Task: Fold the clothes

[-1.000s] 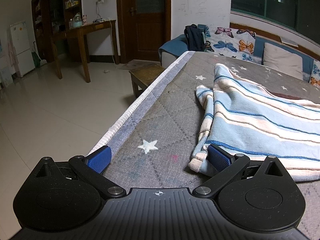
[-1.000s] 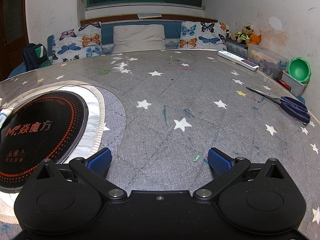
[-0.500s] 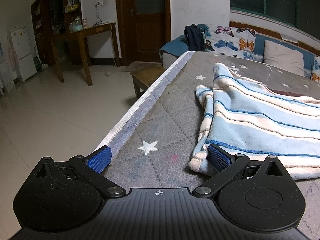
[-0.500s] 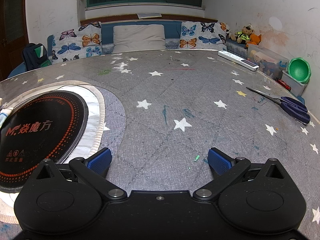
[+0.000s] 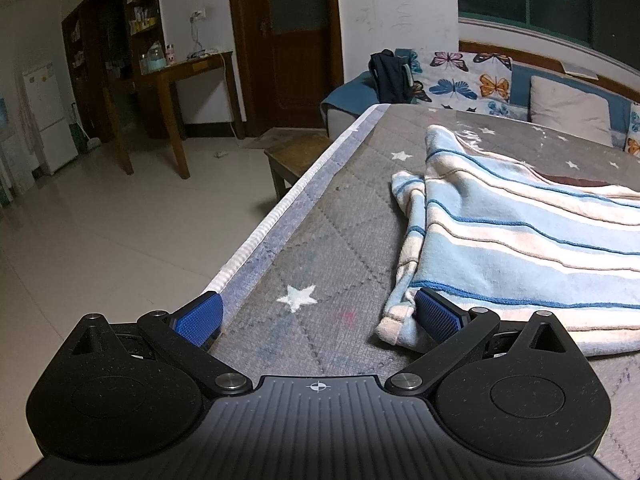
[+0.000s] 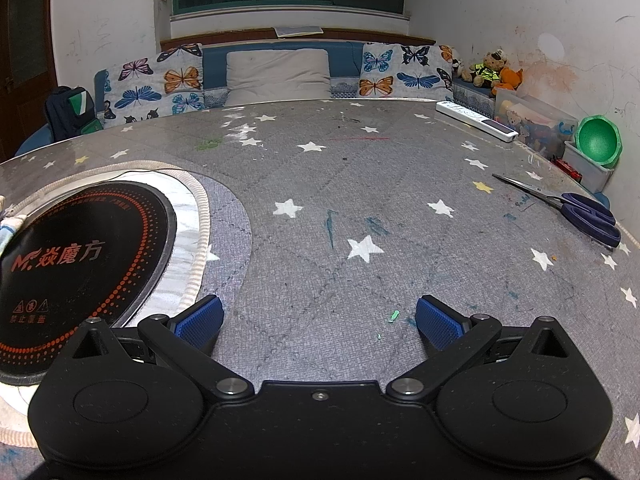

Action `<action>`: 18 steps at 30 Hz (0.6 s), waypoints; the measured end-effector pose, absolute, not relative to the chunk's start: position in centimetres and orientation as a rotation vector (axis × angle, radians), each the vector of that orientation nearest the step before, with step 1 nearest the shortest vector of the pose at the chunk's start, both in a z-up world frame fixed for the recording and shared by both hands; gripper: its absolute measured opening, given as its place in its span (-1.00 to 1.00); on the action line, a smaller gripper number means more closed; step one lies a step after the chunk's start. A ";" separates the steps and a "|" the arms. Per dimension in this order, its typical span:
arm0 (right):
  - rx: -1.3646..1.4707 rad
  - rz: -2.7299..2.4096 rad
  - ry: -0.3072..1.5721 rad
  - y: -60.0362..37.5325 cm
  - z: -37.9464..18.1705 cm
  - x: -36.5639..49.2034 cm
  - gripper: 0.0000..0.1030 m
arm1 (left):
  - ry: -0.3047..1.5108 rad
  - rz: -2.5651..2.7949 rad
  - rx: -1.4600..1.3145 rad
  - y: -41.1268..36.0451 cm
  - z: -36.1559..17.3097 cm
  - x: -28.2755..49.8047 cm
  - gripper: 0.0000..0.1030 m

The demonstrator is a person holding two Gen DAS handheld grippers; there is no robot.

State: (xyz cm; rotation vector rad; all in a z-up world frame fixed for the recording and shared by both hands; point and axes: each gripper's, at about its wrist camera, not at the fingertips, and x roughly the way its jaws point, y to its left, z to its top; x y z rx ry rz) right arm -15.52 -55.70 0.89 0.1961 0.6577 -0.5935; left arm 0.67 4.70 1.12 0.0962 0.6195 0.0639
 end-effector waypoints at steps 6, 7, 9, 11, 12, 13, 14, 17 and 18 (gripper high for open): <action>0.195 -0.595 0.658 -55.7 0.9 -15.4 1.00 | 0.617 0.066 0.104 4.6 1.2 0.7 1.00; 0.196 -0.596 0.658 -55.7 0.9 -15.4 1.00 | 0.618 0.066 0.104 4.7 1.2 0.7 1.00; 0.198 -0.600 0.657 -55.8 0.9 -15.3 1.00 | 0.619 0.064 0.097 4.5 1.2 0.5 1.00; 0.198 -0.604 0.657 -55.8 0.9 -15.3 1.00 | 0.621 0.062 0.091 4.4 1.2 0.4 1.00; 0.199 -0.605 0.657 -55.8 0.9 -15.2 1.00 | 0.622 0.061 0.089 4.4 1.2 0.4 1.00; 0.200 -0.606 0.657 -55.8 0.9 -15.2 1.00 | 0.623 0.060 0.086 4.4 1.2 0.4 1.00; 0.200 -0.606 0.657 -55.8 0.9 -15.2 1.00 | 0.623 0.059 0.086 4.4 1.2 0.3 1.00; 0.201 -0.605 0.657 -55.8 0.9 -15.3 1.00 | 0.623 0.060 0.086 4.8 1.3 0.4 1.00; 0.200 -0.606 0.657 -55.8 0.9 -15.2 1.00 | 0.623 0.059 0.085 4.8 1.3 0.5 1.00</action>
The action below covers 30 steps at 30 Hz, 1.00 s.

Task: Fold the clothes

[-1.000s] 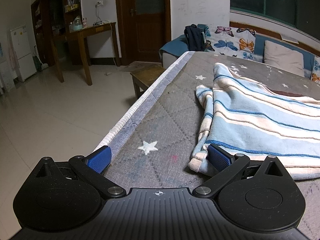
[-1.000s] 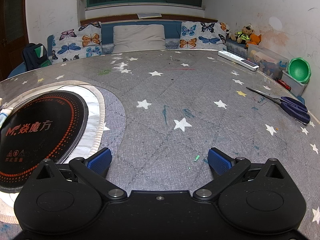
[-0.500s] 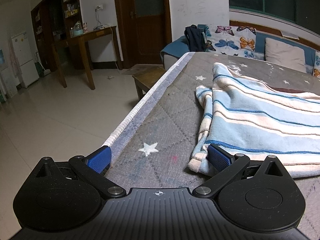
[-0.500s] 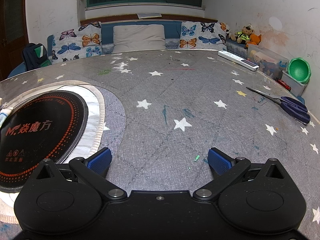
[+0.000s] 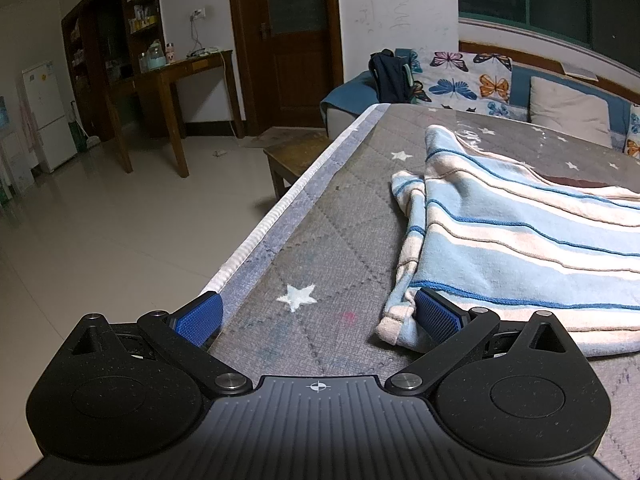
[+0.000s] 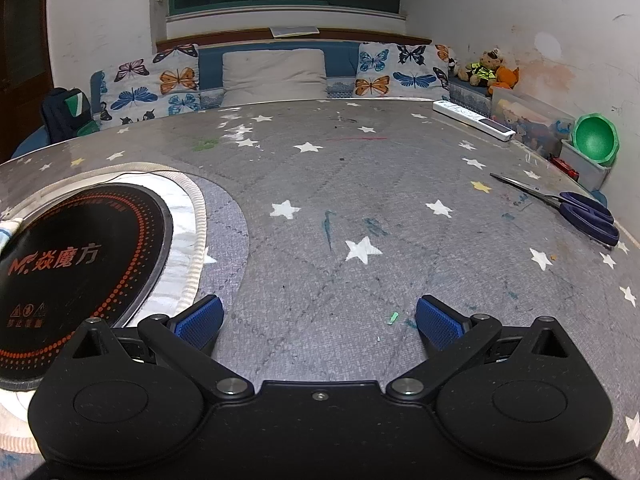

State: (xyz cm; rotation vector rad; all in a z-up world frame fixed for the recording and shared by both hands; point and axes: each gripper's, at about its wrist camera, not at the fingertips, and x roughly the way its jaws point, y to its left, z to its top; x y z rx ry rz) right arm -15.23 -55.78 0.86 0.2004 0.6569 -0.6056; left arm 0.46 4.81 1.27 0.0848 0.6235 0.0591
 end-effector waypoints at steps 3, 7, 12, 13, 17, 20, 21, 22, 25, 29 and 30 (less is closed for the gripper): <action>0.200 -0.606 0.657 -55.7 0.9 -15.2 1.00 | 0.626 0.056 0.078 4.5 1.2 0.4 1.00; 0.200 -0.606 0.657 -55.8 0.9 -15.2 1.00 | 0.632 0.048 0.056 4.8 1.2 0.4 1.00; 0.200 -0.605 0.657 -55.8 0.9 -15.3 1.00 | 0.637 0.043 0.043 4.9 1.2 0.3 1.00; 0.200 -0.605 0.657 -55.8 0.9 -15.3 1.00 | 0.636 0.043 0.044 4.8 1.2 0.2 1.00; 0.200 -0.606 0.657 -55.7 0.9 -15.2 1.00 | 0.638 0.043 0.042 5.6 1.2 0.5 1.00; 0.200 -0.606 0.657 -55.7 0.9 -15.3 1.00 | 0.638 0.042 0.041 5.3 1.2 0.4 1.00; 0.200 -0.606 0.657 -55.7 0.9 -15.2 1.00 | 0.638 0.043 0.042 5.2 1.2 0.4 1.00; 0.200 -0.606 0.657 -55.8 0.9 -15.3 1.00 | 0.638 0.043 0.043 5.1 1.2 0.4 1.00; 0.200 -0.606 0.657 -55.8 0.9 -15.3 1.00 | 0.637 0.044 0.044 5.2 1.2 0.4 1.00; 0.200 -0.606 0.657 -55.8 0.9 -15.2 1.00 | 0.637 0.044 0.044 5.2 1.2 0.5 1.00; 0.200 -0.606 0.657 -55.8 0.9 -15.2 1.00 | 0.638 0.044 0.044 5.2 1.2 0.5 1.00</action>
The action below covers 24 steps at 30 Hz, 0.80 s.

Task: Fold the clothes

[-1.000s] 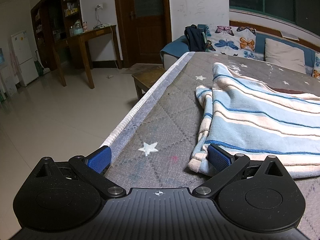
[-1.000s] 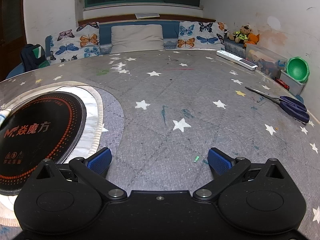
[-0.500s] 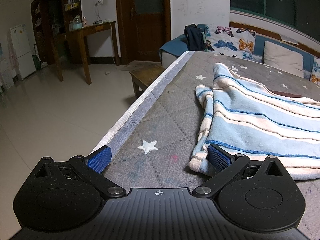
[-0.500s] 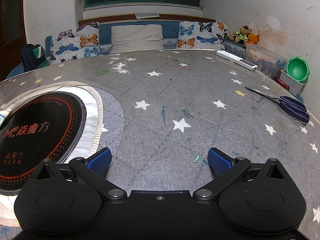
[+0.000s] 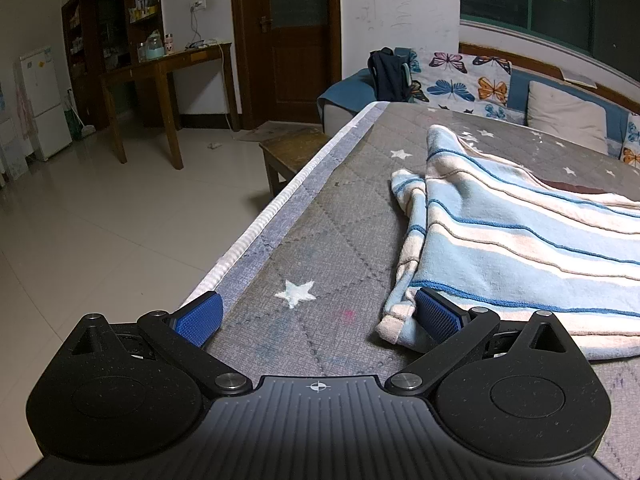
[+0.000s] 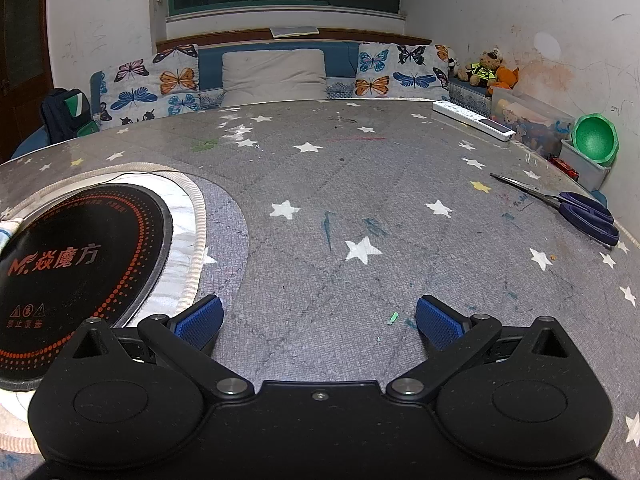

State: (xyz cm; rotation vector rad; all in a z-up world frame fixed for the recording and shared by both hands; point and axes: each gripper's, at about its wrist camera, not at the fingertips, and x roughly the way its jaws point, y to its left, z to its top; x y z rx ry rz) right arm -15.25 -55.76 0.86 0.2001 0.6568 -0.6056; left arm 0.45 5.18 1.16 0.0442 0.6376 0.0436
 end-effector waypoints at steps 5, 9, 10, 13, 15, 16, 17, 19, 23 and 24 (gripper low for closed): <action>0.200 -0.606 0.657 -55.8 0.9 -15.3 1.00 | 0.639 0.041 0.039 5.0 1.1 0.6 1.00; 0.200 -0.606 0.657 -55.8 0.9 -15.2 1.00 | 0.641 0.040 0.034 5.0 1.1 0.7 1.00; 0.200 -0.606 0.657 -55.8 0.9 -15.3 1.00 | 0.641 0.040 0.035 4.9 1.1 0.6 1.00; 0.201 -0.605 0.657 -55.8 0.9 -15.3 1.00 | 0.642 0.039 0.031 5.1 1.1 0.7 1.00; 0.200 -0.605 0.657 -55.8 0.9 -15.3 1.00 | 0.643 0.038 0.029 4.9 1.1 0.7 1.00; 0.200 -0.605 0.657 -55.8 0.9 -15.3 1.00 | 0.644 0.037 0.027 4.9 1.1 0.7 1.00; 0.200 -0.605 0.657 -55.8 0.9 -15.3 1.00 | 0.644 0.037 0.025 4.8 1.1 0.6 1.00; 0.200 -0.606 0.657 -55.8 0.9 -15.3 1.00 | 0.647 0.036 0.018 4.7 1.2 0.6 1.00; 0.200 -0.605 0.657 -55.8 0.9 -15.3 1.00 | 0.651 0.034 0.005 4.6 1.1 0.6 1.00; 0.200 -0.605 0.657 -55.8 0.9 -15.3 1.00 | 0.651 0.034 0.005 4.7 1.1 0.7 1.00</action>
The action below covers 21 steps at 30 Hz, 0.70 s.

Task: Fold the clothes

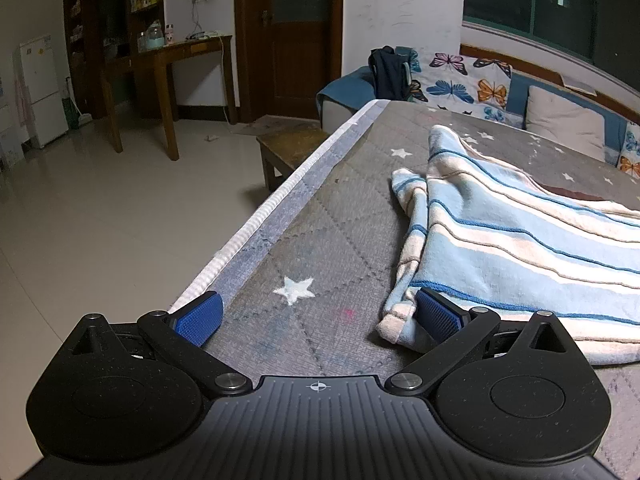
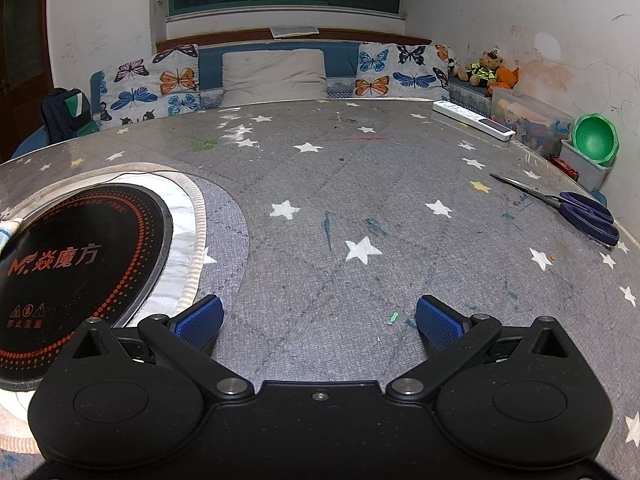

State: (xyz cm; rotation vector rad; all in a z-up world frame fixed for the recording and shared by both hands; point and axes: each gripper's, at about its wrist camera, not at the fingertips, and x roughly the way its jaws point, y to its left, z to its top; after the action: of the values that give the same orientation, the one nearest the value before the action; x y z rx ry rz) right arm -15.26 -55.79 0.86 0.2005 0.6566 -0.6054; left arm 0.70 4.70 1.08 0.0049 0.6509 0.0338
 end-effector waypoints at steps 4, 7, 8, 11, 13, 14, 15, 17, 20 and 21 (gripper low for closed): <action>0.200 -0.605 0.657 -55.8 0.9 -15.3 1.00 | 0.652 0.033 0.002 4.9 1.1 0.8 1.00; 0.201 -0.605 0.657 -55.8 0.9 -15.3 1.00 | 0.652 0.033 0.001 4.9 1.1 0.8 1.00; 0.201 -0.605 0.657 -55.8 0.9 -15.3 1.00 | 0.652 0.033 0.002 4.9 1.1 0.7 1.00; 0.200 -0.606 0.657 -55.8 0.9 -15.3 1.00 | 0.652 0.033 0.001 4.9 1.1 0.8 1.00; 0.201 -0.605 0.657 -55.8 0.9 -15.3 1.00 | 0.652 0.033 0.002 5.0 1.2 0.8 1.00; 0.200 -0.605 0.657 -55.8 0.9 -15.3 1.00 | 0.652 0.033 0.002 4.9 1.2 0.8 1.00; 0.200 -0.606 0.657 -55.8 0.9 -15.3 1.00 | 0.652 0.033 0.002 5.0 1.2 0.8 1.00; 0.200 -0.606 0.657 -55.8 0.9 -15.3 1.00 | 0.652 0.032 0.000 5.1 1.2 0.8 1.00; 0.200 -0.605 0.657 -55.8 0.9 -15.3 1.00 | 0.652 0.032 0.000 5.1 1.2 0.8 1.00; 0.201 -0.605 0.656 -55.8 0.9 -15.3 1.00 | 0.652 0.033 0.001 5.0 1.2 0.8 1.00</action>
State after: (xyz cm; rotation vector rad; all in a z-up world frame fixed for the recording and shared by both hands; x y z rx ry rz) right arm -15.27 -55.83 0.87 0.2008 0.6565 -0.6053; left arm 0.79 4.98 1.20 0.0009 0.6523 0.0325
